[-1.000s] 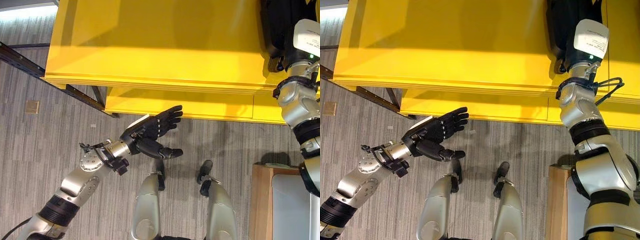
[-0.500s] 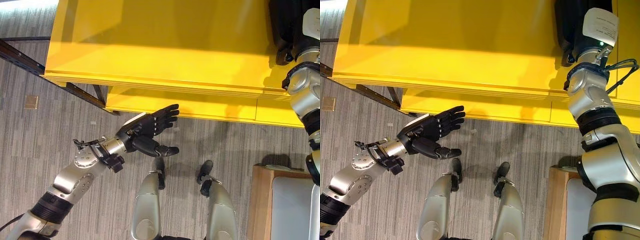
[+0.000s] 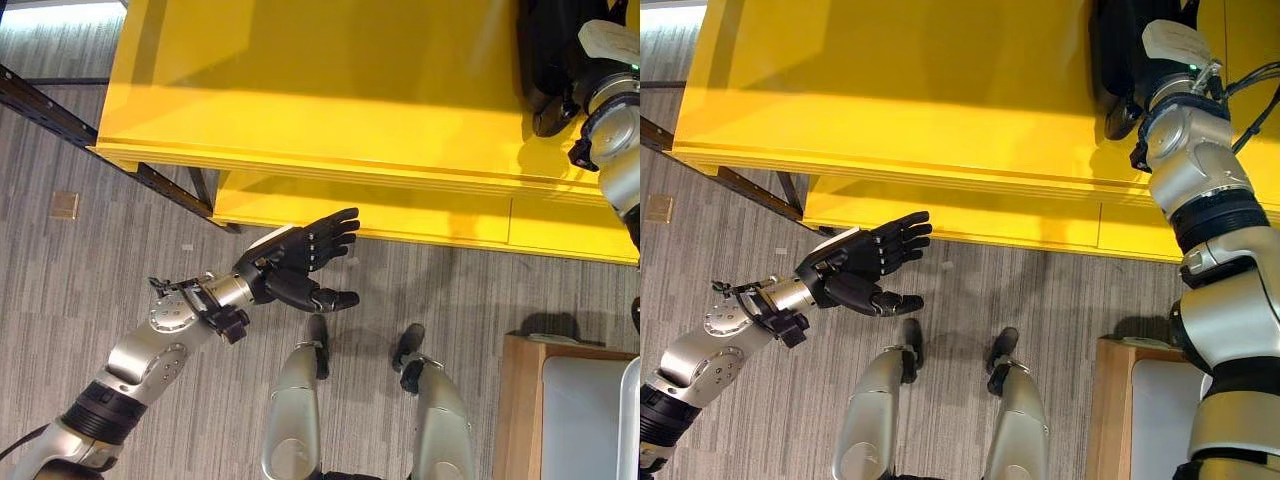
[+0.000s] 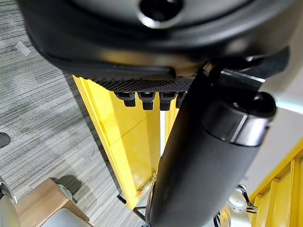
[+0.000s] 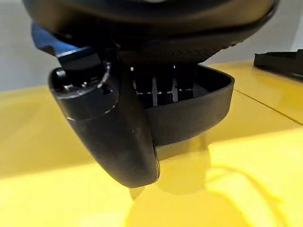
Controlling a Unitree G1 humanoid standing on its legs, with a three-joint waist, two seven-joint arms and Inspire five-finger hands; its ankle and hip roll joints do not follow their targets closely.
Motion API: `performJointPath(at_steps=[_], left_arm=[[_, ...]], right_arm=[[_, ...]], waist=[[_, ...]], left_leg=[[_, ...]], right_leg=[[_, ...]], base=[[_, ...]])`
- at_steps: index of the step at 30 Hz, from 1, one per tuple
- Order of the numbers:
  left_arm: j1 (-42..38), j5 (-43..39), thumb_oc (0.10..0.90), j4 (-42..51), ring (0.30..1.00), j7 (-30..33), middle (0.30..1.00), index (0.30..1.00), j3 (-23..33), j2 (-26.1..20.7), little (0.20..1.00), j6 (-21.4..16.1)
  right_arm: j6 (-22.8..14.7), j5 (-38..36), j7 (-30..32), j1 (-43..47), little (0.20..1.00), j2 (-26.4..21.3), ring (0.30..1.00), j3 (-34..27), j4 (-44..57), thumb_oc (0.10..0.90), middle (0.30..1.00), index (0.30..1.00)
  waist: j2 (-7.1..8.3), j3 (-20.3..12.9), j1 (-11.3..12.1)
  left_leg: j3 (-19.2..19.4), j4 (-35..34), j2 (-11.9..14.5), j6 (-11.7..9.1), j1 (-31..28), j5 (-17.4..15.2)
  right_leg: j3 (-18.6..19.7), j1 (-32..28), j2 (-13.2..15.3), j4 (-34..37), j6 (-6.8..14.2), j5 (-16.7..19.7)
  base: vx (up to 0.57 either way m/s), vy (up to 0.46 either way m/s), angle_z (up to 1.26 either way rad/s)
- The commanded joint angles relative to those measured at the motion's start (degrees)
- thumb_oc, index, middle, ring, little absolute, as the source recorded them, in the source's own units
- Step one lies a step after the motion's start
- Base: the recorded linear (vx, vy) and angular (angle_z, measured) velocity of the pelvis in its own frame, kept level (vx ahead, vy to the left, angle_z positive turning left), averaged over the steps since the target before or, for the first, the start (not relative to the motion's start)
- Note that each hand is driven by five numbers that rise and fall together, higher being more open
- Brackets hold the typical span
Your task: Move parts from the plastic box to the shelf.
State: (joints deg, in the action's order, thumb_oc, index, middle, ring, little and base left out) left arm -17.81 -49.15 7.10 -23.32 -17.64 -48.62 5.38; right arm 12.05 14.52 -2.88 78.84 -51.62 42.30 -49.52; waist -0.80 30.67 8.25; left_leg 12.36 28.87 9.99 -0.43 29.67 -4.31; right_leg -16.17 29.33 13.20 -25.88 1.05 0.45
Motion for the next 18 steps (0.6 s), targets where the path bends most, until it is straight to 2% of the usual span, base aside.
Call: performJointPath(at_steps=[1, 3, 4, 10, 12, 13, 15, 18], left_arm=[[-0.8, -2.1, 0.9, 8.8, 1.0, -4.2, 1.0, 1.0, 3.6, -1.3, 1.0, -3.8], [-0.3, -2.1, 0.9, 9.0, 1.0, -3.9, 1.0, 1.0, 3.9, -1.7, 1.0, -4.2], [0.4, -2.2, 0.9, 9.2, 1.0, -3.3, 1.0, 1.0, 4.3, -1.7, 1.0, -4.2], [2.6, -0.3, 0.9, 8.6, 1.0, -3.6, 1.0, 1.0, 5.7, -1.5, 1.0, -4.3], [3.1, -0.3, 0.9, 8.6, 1.0, -4.4, 1.0, 1.0, 6.0, -1.4, 1.0, -4.3], [3.3, -0.2, 0.9, 8.6, 1.0, -4.8, 1.0, 1.0, 6.1, -1.2, 1.0, -4.1], [3.3, -0.6, 0.9, 8.6, 1.0, -4.9, 1.0, 1.0, 6.1, -1.3, 1.0, -4.1], [2.8, -1.2, 0.9, 8.6, 1.0, -5.0, 1.0, 1.0, 5.9, -1.4, 1.0, -4.0]], right_arm=[[-0.2, 3.0, -3.9, 1.4, 1.0, -2.4, 1.0, 3.7, 4.7, 0.9, 1.0, 1.0], [1.1, 3.0, -4.5, 0.8, 1.0, -3.0, 1.0, 4.2, 5.6, 0.9, 1.0, 1.0], [2.5, 4.5, -4.8, 0.1, 1.0, -3.4, 1.0, 4.0, 6.1, 0.9, 1.0, 1.0], [5.8, 10.0, -3.1, -1.8, 1.0, -4.6, 1.0, 3.2, 5.3, 0.9, 1.0, 1.0], [5.7, 9.7, -2.2, -2.4, 1.0, -5.0, 1.0, 2.6, 4.4, 0.9, 1.0, 1.0], [4.8, 9.1, 1.7, -2.9, 1.0, -5.1, 1.0, 1.7, 4.1, 0.9, 1.0, 1.0], [5.1, 9.4, 4.1, -2.9, 1.0, -4.9, 1.0, 0.9, 4.0, 0.9, 1.0, 1.0], [5.6, 10.3, 4.6, -3.1, 1.0, -4.2, 1.0, -0.6, 3.7, 0.9, 1.0, 1.0]], waist=[[1.27, -0.9, 2.1], [1.48, -0.9, 2.1], [1.64, -0.9, 2.1], [2.13, -0.9, 2.2], [2.14, -0.9, 2.2], [2.05, -0.9, 2.1], [2.0, -0.9, 2.0], [1.68, -0.9, 1.8]], left_leg=[[-1.9, -2.3, 2.3, -3.7, -5.0, -1.6], [-1.8, -2.4, 2.5, -3.5, -5.3, -1.6], [-1.8, -2.4, 2.5, -3.6, -5.4, -1.6], [-1.7, -2.8, 2.5, -3.6, -6.1, -1.5], [-1.8, -2.4, 2.6, -3.6, -6.0, -1.7], [-1.8, -2.1, 2.6, -3.5, -6.0, -1.8], [-1.8, -2.0, 2.7, -3.5, -6.1, -1.9], [-1.6, -1.8, 2.6, -3.4, -5.9, -2.3]], right_leg=[[0.1, -3.4, 1.5, -3.7, 4.4, -6.2], [0.1, -3.6, 1.4, -3.8, 4.5, -6.2], [0.0, -3.9, 1.3, -3.6, 4.5, -6.2], [0.0, -4.8, 0.8, -2.9, 4.7, -5.9], [0.1, -4.8, 0.8, -3.1, 4.7, -6.0], [0.2, -4.8, 0.8, -3.2, 4.7, -6.0], [0.3, -5.0, 0.8, -3.2, 4.7, -6.0], [0.6, -4.7, 0.9, -3.2, 4.8, -6.1]], base=[[0.0, 0.0, 0.0], [0.0, 0.0, 0.0], [0.0, 0.0, 0.0], [0.0, 0.0, 0.0], [0.0, 0.0, 0.0], [0.0, 0.0, 0.0], [0.0, 0.002, -0.02], [0.0, 0.004, -0.03]])
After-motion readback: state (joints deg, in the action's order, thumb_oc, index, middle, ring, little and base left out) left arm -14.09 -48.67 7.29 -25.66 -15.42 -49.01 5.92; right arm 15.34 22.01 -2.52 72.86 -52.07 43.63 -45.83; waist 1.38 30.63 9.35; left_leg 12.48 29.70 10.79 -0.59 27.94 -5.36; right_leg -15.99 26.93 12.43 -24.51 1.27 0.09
